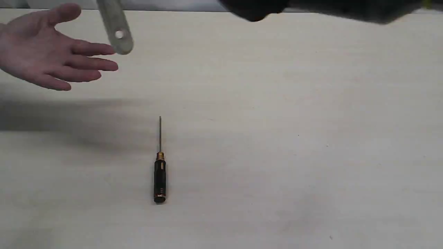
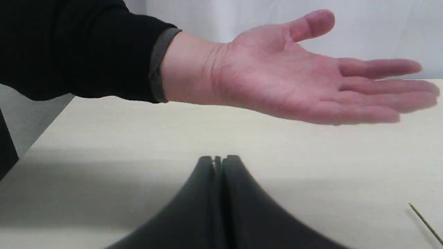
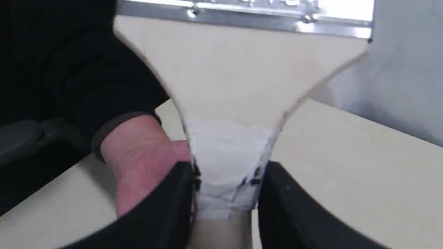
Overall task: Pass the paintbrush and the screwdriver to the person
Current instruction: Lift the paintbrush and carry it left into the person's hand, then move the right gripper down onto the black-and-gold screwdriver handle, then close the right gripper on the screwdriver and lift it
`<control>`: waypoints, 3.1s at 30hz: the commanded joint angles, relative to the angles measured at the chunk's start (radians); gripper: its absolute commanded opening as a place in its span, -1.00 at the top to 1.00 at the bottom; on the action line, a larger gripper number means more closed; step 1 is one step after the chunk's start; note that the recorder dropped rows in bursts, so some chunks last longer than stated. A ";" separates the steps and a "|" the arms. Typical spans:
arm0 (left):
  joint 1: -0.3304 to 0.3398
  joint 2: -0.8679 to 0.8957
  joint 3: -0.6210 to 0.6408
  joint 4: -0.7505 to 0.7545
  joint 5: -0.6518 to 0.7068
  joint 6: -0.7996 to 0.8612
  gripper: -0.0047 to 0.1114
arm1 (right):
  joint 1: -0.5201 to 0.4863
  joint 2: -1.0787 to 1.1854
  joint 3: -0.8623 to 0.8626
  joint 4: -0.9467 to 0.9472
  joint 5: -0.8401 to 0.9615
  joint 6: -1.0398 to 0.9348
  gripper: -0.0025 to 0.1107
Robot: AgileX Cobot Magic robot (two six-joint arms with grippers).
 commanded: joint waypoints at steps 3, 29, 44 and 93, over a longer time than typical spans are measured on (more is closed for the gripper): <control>-0.008 -0.002 0.002 -0.003 -0.006 -0.002 0.92 | 0.074 0.203 -0.177 -0.007 -0.001 -0.068 0.87; -0.008 -0.002 0.002 -0.001 -0.006 -0.002 0.92 | 0.095 0.104 -0.425 0.098 0.651 -0.101 -0.05; -0.008 -0.002 0.002 -0.004 -0.004 -0.002 0.92 | 0.095 0.026 -0.421 0.144 1.099 -0.071 -0.05; -0.008 -0.002 0.002 0.000 -0.006 -0.002 0.92 | 0.095 0.564 -0.426 0.165 1.099 -0.027 0.10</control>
